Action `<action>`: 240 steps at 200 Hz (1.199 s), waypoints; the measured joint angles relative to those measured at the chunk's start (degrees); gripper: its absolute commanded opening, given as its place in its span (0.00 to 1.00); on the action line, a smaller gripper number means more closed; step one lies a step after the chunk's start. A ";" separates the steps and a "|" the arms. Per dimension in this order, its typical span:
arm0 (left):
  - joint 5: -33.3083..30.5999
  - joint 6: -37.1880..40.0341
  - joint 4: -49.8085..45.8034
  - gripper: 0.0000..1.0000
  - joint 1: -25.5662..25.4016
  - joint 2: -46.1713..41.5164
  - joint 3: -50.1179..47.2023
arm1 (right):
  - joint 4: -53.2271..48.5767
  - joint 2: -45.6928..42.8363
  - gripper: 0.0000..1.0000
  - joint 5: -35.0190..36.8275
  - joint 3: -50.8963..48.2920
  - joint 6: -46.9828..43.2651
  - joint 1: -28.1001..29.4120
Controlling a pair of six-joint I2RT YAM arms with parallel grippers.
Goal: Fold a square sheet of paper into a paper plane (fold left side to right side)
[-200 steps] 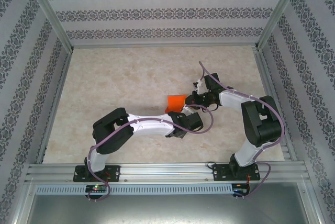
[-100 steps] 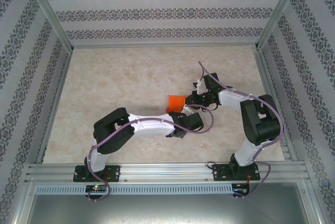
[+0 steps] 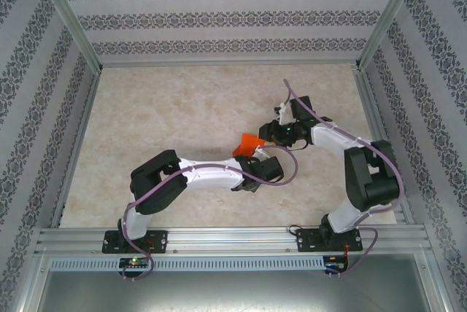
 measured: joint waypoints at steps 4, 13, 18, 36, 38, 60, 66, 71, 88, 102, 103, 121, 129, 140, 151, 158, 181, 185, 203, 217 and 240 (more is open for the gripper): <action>0.28 0.00 0.24 0.11 0.17 -0.09 -0.17 | 0.00 -1.03 0.47 0.22 -0.11 0.11 -0.44; 1.05 0.00 1.07 0.11 0.35 -0.48 -0.90 | 0.24 -4.04 0.52 0.90 -0.72 -0.04 -1.90; 1.64 0.00 1.53 0.11 0.59 -0.85 -1.38 | 0.24 -6.05 0.55 1.25 -1.18 0.04 -2.75; 3.96 -0.04 3.37 0.11 1.77 -2.58 -3.21 | 0.46 -12.15 0.60 2.60 -3.19 -0.63 -5.35; 4.42 -0.04 3.69 0.11 1.99 -2.84 -3.50 | 0.44 -12.83 0.60 2.75 -3.45 -0.59 -5.66; 8.70 -0.55 7.72 0.10 4.57 -6.14 -6.78 | 0.44 -16.83 0.62 4.11 -6.10 -1.09 -7.17; 10.16 -0.83 8.90 0.10 5.40 -7.04 -7.63 | 0.46 -17.29 0.62 4.31 -6.88 -1.14 -7.19; 11.19 -1.07 9.84 0.10 5.99 -7.63 -8.22 | 0.46 -17.49 0.62 4.46 -7.58 -1.16 -7.17; 15.19 -1.88 13.86 0.10 8.17 -9.75 -10.58 | 0.46 -17.51 0.62 4.46 -10.05 -1.25 -7.17; 18.73 -2.97 17.42 0.10 9.79 -11.02 -12.37 | 1.31 -17.49 0.62 4.00 -12.35 -1.31 -7.17; 18.99 -3.10 17.77 0.10 9.97 -11.13 -12.55 | 1.40 -17.46 0.62 3.96 -12.48 -1.29 -7.17; 23.87 -4.94 23.21 0.09 12.20 -12.04 -15.32 | 3.76 -17.11 0.62 2.64 -15.28 -0.92 -7.15; 25.66 -5.88 25.29 0.09 13.14 -12.07 -16.41 | 4.66 -16.96 0.62 2.08 -16.37 -0.83 -7.10; 27.93 -7.06 27.78 0.10 14.23 -12.04 -17.86 | 5.66 -16.59 0.62 1.66 -17.33 -0.66 -6.73; 29.66 -8.09 29.62 0.09 14.97 -12.02 -18.88 | 6.56 -16.24 0.62 1.38 -17.84 -0.63 -6.27; 30.64 -8.72 30.47 0.10 15.30 -11.93 -19.21 | 7.06 -16.04 0.62 1.22 -18.03 -0.63 -5.90; 33.64 -10.45 34.27 0.10 15.65 -11.41 -19.45 | 9.68 -15.23 0.62 0.72 -18.78 -0.55 -4.46; 34.01 -10.64 34.80 0.10 15.65 -11.28 -19.45 | 10.08 -15.02 0.62 0.70 -18.91 -0.46 -4.28; 35.93 -11.91 37.27 0.10 15.67 -10.25 -19.47 | 12.17 -13.68 0.62 0.50 -19.58 0.02 -3.23; 36.92 -12.68 38.73 0.10 15.69 -9.49 -19.63 | 13.66 -12.44 0.63 0.28 -20.09 0.74 -2.73; 38.29 -13.99 40.70 0.10 16.22 -9.11 -20.65 | 16.68 -10.47 0.63 -0.42 -20.79 2.08 -2.54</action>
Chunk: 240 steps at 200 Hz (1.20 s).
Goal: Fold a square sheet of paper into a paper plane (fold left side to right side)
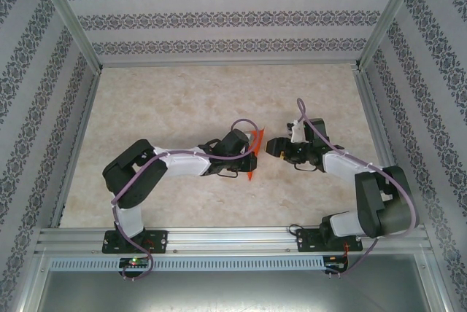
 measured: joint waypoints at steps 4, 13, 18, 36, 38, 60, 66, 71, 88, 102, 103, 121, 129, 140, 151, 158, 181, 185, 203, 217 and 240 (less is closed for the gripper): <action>0.35 -0.22 0.39 0.10 0.17 0.09 -0.20 | 0.42 0.26 0.63 -0.13 -0.04 0.28 0.00; 0.98 -0.74 1.20 0.10 0.50 0.46 -0.35 | 1.36 1.01 0.63 -0.15 -0.04 0.55 0.00; 1.27 -1.01 1.66 0.10 0.63 0.74 -0.37 | 1.95 1.38 0.63 -0.15 -0.04 0.79 0.02; 2.49 -2.03 3.34 0.10 0.94 1.97 -0.37 | 3.52 2.51 0.63 -0.13 -0.04 1.60 0.42; 2.58 -2.16 3.52 0.10 0.96 2.10 -0.37 | 3.63 2.62 0.62 -0.13 -0.04 1.64 0.48; 3.76 -2.99 5.25 0.10 1.01 3.17 -0.68 | 5.11 4.11 0.62 -0.09 -0.04 2.29 1.14; 4.02 -3.19 5.57 0.10 1.05 3.26 -0.81 | 5.64 4.59 0.62 -0.02 -0.04 2.64 1.46; 4.22 -3.34 5.77 0.10 1.11 3.30 -0.92 | 6.01 5.01 0.62 0.04 -0.04 2.95 1.53; 4.66 -3.89 6.27 0.10 1.38 3.32 -1.05 | 7.06 6.21 0.61 0.46 -0.02 3.54 2.25; 5.14 -4.28 7.02 0.10 1.49 3.41 -1.05 | 7.76 7.28 0.58 0.87 0.11 4.11 2.82; 5.14 -4.28 7.06 0.10 1.49 3.41 -1.05 | 7.78 7.39 0.58 0.92 0.17 4.22 2.93; 5.68 -4.63 7.69 0.10 1.62 3.58 -1.05 | 8.17 9.16 0.55 1.42 1.22 4.92 3.67; 5.77 -4.74 7.85 0.10 1.66 3.72 -1.05 | 8.52 9.92 0.53 1.64 1.79 5.09 3.96; 5.88 -4.90 8.02 0.10 1.68 3.85 -1.05 | 8.92 10.71 0.51 1.97 2.49 5.66 4.28; 5.90 -5.07 8.17 0.11 1.68 3.96 -1.07 | 9.20 11.50 0.50 2.25 3.30 6.01 4.52; 5.92 -5.14 8.37 0.11 1.68 4.00 -1.11 | 9.38 12.11 0.49 2.51 3.87 6.19 4.85; 5.90 -5.31 8.70 0.12 1.68 4.07 -1.16 | 9.55 14.01 0.49 3.10 5.38 6.38 5.57; 5.90 -5.33 8.72 0.12 1.70 4.07 -1.16 | 9.55 14.23 0.49 3.19 5.53 6.43 5.70; 5.90 -5.38 8.83 0.13 1.70 4.07 -1.20 | 8.83 15.06 0.48 4.13 6.23 6.47 6.29; 5.90 -5.38 8.83 0.14 1.70 4.07 -1.20 | 8.15 15.58 0.48 4.68 6.75 6.45 6.38; 5.92 -5.49 8.85 0.18 1.70 4.07 -1.20 | 6.82 16.24 0.47 5.11 7.63 6.40 6.38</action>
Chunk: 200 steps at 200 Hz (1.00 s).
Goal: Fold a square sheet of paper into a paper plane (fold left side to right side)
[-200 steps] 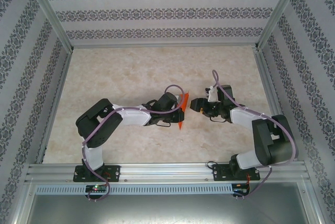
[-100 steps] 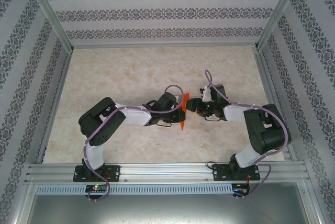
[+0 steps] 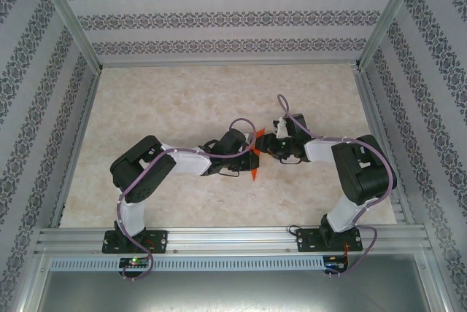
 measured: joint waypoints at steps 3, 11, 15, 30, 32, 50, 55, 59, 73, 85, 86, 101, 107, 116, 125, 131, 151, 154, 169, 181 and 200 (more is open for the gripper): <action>0.00 0.00 0.00 0.19 0.00 0.00 0.00 | -0.24 0.09 0.47 0.02 0.15 -0.02 0.00; 0.02 -0.04 0.00 0.21 0.00 0.00 0.00 | -0.87 0.31 0.47 0.00 0.55 -0.09 0.00; 0.02 -0.07 0.00 0.23 0.00 0.00 0.00 | -1.14 0.39 0.47 0.00 0.74 -0.11 0.00; 0.07 -0.07 0.22 0.26 0.00 0.00 -0.22 | -1.99 0.68 0.47 -0.04 1.27 -0.11 0.00; 0.13 -0.07 0.26 0.27 0.00 0.00 -0.26 | -2.12 0.74 0.47 -0.04 1.33 -0.11 0.00; 0.39 -0.07 0.66 0.31 0.02 -0.04 -0.90 | -2.91 1.03 0.46 -0.07 1.81 -0.09 0.00; 0.44 -0.09 0.70 0.32 0.04 -0.07 -1.09 | -3.08 1.05 0.46 -0.09 1.92 -0.11 0.00; 0.44 -0.07 0.79 0.34 0.09 -0.13 -1.22 | -3.17 1.09 0.46 -0.09 2.01 -0.11 0.00; 0.74 -0.11 0.98 0.41 0.44 -0.81 -1.99 | -3.50 1.16 0.46 -0.09 2.16 -0.11 0.00; 0.92 -0.04 1.27 0.47 0.92 -2.12 -3.02 | -3.67 1.27 0.46 -0.09 2.34 -0.11 0.00; 0.94 -0.09 1.29 0.47 0.96 -2.21 -3.10 | -3.72 1.27 0.46 -0.09 2.34 -0.11 0.00; 1.01 -0.15 1.42 0.55 1.88 -4.61 -5.01 | -3.93 1.27 0.46 -0.09 2.43 -0.11 0.00; 1.05 -0.13 1.49 0.58 2.27 -5.70 -5.77 | -3.96 1.31 0.46 -0.09 2.43 -0.11 0.00; 1.09 -0.39 1.57 0.59 2.97 -7.26 -6.75 | -3.96 1.31 0.46 -0.09 2.45 -0.11 0.00; 1.29 -0.59 1.75 0.60 3.76 -8.57 -7.52 | -3.98 1.31 0.46 -0.09 2.45 -0.11 0.00; 1.44 -0.96 1.99 0.60 4.42 -9.40 -8.02 | -3.98 1.33 0.46 -0.09 2.45 -0.11 0.00; 2.49 -2.32 3.37 0.58 6.86 -10.51 -8.87 | -3.96 1.33 0.46 -0.09 2.45 -0.11 0.00; 2.80 -2.69 3.76 0.58 7.34 -10.51 -9.01 | -3.96 1.33 0.46 -0.09 2.45 -0.11 0.00; 4.15 -4.00 5.09 0.55 9.03 -10.16 -9.25 | -3.98 1.33 0.46 -0.09 2.45 -0.11 0.00; 5.25 -4.83 6.38 0.53 9.81 -9.27 -9.05 | -3.98 1.33 0.46 -0.09 2.45 -0.11 0.00; 6.82 -5.75 7.26 0.49 10.12 -7.04 -7.82 | -3.98 1.33 0.46 -0.11 2.45 -0.11 0.00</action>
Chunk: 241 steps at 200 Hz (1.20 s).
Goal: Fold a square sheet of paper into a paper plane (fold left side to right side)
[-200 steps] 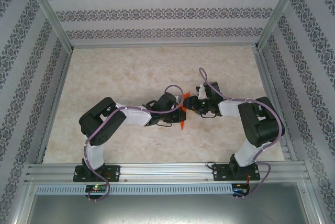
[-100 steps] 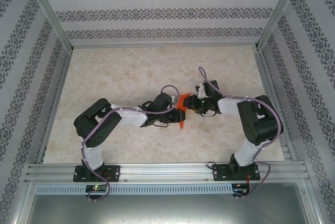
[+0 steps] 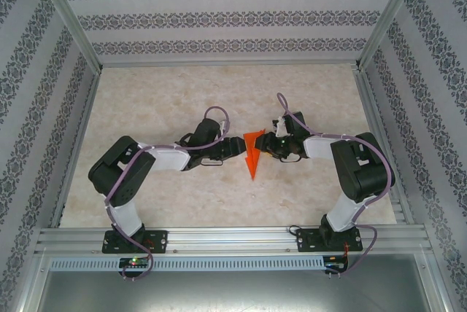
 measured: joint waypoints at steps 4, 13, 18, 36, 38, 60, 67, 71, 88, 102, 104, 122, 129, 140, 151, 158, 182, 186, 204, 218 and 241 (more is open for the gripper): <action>0.33 -0.11 0.17 0.47 0.00 0.57 0.37 | 0.00 0.00 0.46 0.00 0.00 0.00 0.00; 0.96 -0.44 0.39 0.45 0.00 1.79 1.27 | 0.02 0.00 0.46 0.00 0.00 0.00 0.00; 1.31 -0.55 0.52 0.44 0.00 2.51 1.81 | 0.00 0.00 0.46 0.00 0.00 0.00 0.00; 2.34 -0.96 0.90 0.42 0.00 4.68 3.69 | 0.00 0.00 0.46 -0.02 0.00 0.00 0.00; 2.45 -1.05 0.94 0.41 0.00 4.94 3.89 | 0.00 0.00 0.46 -0.02 0.00 0.00 0.00; 3.74 -1.68 1.75 0.38 0.00 7.13 5.77 | 0.00 0.02 0.46 -0.04 0.00 0.00 0.00; 4.00 -1.77 1.84 0.37 0.00 7.74 6.21 | 0.00 0.02 0.46 -0.04 0.00 0.00 0.00; 4.22 -1.79 1.88 0.36 0.00 8.00 6.38 | 0.00 0.02 0.46 -0.02 0.00 0.00 0.00; 4.92 -1.97 2.03 0.35 0.00 8.87 6.82 | 0.00 0.02 0.46 -0.04 0.00 0.00 0.00; 5.18 -2.03 2.19 0.35 0.00 9.22 6.97 | 0.00 0.02 0.46 -0.04 0.00 0.00 -0.02; 5.18 -2.03 2.19 0.36 0.00 9.25 6.97 | 0.00 0.02 0.46 -0.04 0.00 0.00 0.00; 5.14 -2.05 2.19 0.38 0.00 9.25 6.88 | -0.02 0.02 0.46 -0.07 0.00 0.00 -0.02; 5.11 -2.05 2.21 0.39 0.00 9.20 6.67 | -0.02 0.02 0.46 -0.07 0.00 -0.02 0.00; 5.11 -2.08 2.21 0.40 -0.02 8.72 5.79 | -0.02 0.02 0.46 -0.07 0.02 -0.02 -0.02; 4.96 -2.16 2.16 0.42 -0.13 7.72 4.24 | -0.15 0.04 0.46 -0.07 0.09 -0.02 0.00; 4.90 -2.27 2.14 0.42 -0.17 6.84 3.17 | -0.17 0.04 0.46 -0.07 0.11 -0.02 0.00; 4.17 -2.69 1.70 0.43 -1.40 4.13 0.87 | -0.22 0.09 0.46 -0.07 0.13 -0.02 0.00; 4.02 -2.75 1.70 0.43 -1.81 3.82 0.72 | -0.22 0.11 0.46 -0.07 0.17 -0.02 0.00; 3.52 -3.15 1.70 0.43 -3.56 2.93 0.48 | -0.42 0.13 0.46 -0.09 0.26 -0.04 0.00; 3.32 -3.32 1.68 0.43 -4.83 2.75 0.48 | -0.50 0.13 0.46 -0.09 0.31 -0.04 0.00; 3.06 -3.37 0.92 0.43 -6.16 2.75 0.50 | -0.57 0.13 0.46 -0.09 0.33 -0.07 0.00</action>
